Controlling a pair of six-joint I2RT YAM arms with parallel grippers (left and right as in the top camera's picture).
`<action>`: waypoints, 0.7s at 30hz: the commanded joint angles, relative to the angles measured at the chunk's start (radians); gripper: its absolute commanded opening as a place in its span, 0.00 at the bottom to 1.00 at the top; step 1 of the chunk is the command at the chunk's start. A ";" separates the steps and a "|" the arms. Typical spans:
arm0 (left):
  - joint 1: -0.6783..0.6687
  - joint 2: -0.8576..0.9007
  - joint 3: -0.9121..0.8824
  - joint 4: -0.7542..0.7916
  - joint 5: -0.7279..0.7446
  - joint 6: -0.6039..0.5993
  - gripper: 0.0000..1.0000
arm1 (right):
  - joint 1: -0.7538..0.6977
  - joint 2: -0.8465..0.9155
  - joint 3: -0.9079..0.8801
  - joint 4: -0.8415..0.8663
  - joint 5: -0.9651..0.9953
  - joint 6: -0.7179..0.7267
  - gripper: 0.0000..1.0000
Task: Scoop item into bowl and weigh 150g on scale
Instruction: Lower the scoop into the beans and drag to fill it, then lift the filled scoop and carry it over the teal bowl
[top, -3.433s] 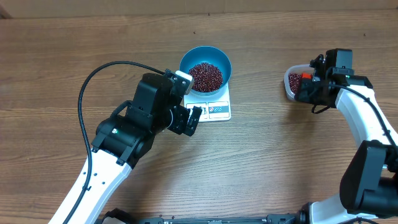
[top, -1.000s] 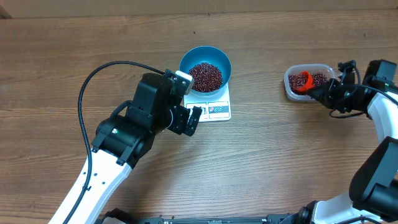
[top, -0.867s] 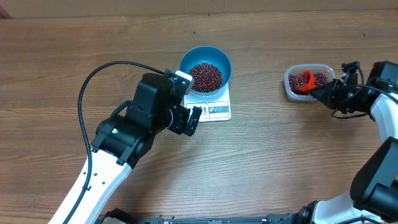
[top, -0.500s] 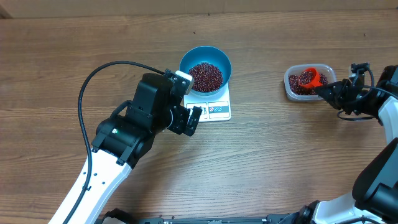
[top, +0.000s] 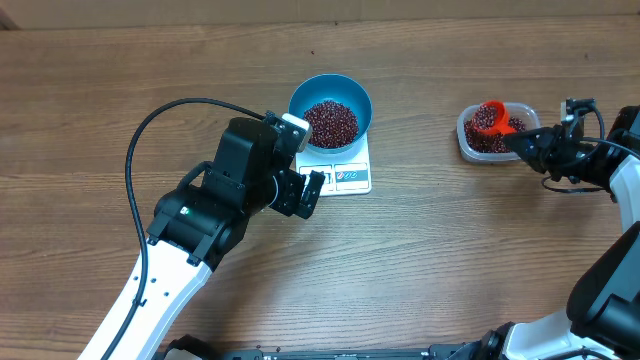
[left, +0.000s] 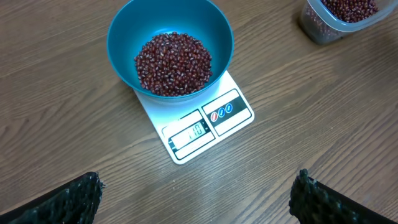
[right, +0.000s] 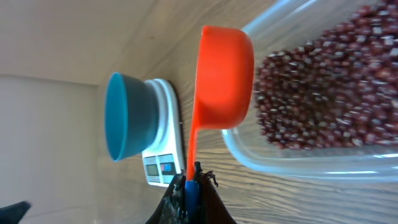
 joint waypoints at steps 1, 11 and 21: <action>0.005 0.005 -0.010 0.002 0.008 0.023 1.00 | -0.004 0.011 -0.005 0.006 -0.106 -0.020 0.04; 0.005 0.005 -0.010 0.003 0.008 0.023 0.99 | -0.001 0.011 -0.005 0.007 -0.223 -0.022 0.04; 0.005 0.005 -0.010 0.003 0.008 0.023 1.00 | 0.021 0.011 -0.005 0.007 -0.288 -0.021 0.04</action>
